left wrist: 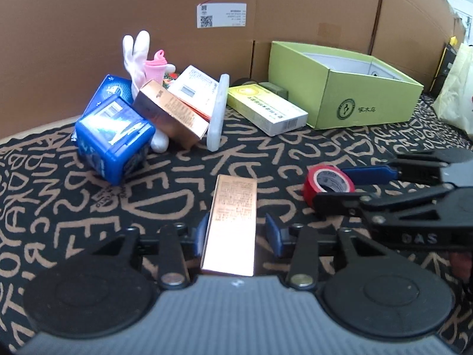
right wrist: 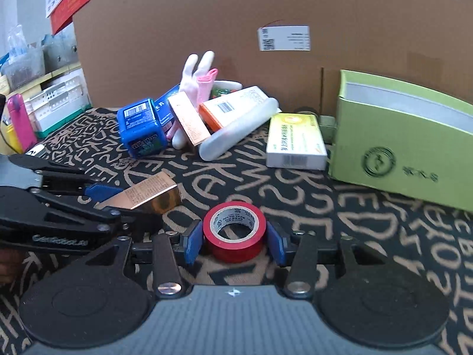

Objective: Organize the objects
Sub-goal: 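Grasp the red tape roll with the right tool while the left grasps the copper box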

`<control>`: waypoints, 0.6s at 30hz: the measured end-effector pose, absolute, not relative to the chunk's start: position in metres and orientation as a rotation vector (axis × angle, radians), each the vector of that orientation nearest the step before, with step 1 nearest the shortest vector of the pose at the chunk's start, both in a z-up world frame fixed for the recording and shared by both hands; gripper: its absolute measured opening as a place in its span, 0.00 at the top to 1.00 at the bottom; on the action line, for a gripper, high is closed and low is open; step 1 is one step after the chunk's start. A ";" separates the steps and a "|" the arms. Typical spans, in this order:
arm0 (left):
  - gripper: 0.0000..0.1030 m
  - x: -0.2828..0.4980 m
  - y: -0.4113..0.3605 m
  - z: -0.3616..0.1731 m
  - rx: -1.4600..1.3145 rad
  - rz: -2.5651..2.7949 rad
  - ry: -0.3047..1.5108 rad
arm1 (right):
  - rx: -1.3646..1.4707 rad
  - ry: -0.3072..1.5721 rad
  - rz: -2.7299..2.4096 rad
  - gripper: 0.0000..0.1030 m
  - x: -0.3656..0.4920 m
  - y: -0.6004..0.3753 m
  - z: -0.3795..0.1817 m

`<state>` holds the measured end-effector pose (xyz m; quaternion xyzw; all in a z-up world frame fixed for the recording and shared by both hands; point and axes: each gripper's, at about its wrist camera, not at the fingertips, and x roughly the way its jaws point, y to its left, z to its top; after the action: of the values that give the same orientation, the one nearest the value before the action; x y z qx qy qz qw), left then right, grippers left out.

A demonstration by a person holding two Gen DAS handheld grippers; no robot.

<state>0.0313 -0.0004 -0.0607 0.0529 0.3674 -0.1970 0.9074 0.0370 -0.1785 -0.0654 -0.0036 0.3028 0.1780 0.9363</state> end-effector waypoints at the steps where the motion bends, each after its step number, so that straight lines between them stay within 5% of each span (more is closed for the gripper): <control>1: 0.63 0.033 -0.002 -0.060 0.107 -0.401 0.763 | -0.001 0.613 0.365 0.51 0.036 -0.180 -0.065; 15: 0.57 0.031 -0.001 -0.063 0.137 -0.380 0.759 | -0.015 0.616 0.364 0.46 0.039 -0.175 -0.072; 18: 0.67 0.030 -0.003 -0.062 0.148 -0.377 0.760 | -0.026 0.617 0.358 0.50 0.040 -0.175 -0.074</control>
<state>0.0299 -0.0033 -0.0618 0.0717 0.3682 -0.1826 0.9088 0.0396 -0.1746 -0.0742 -0.0128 0.3022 0.1754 0.9369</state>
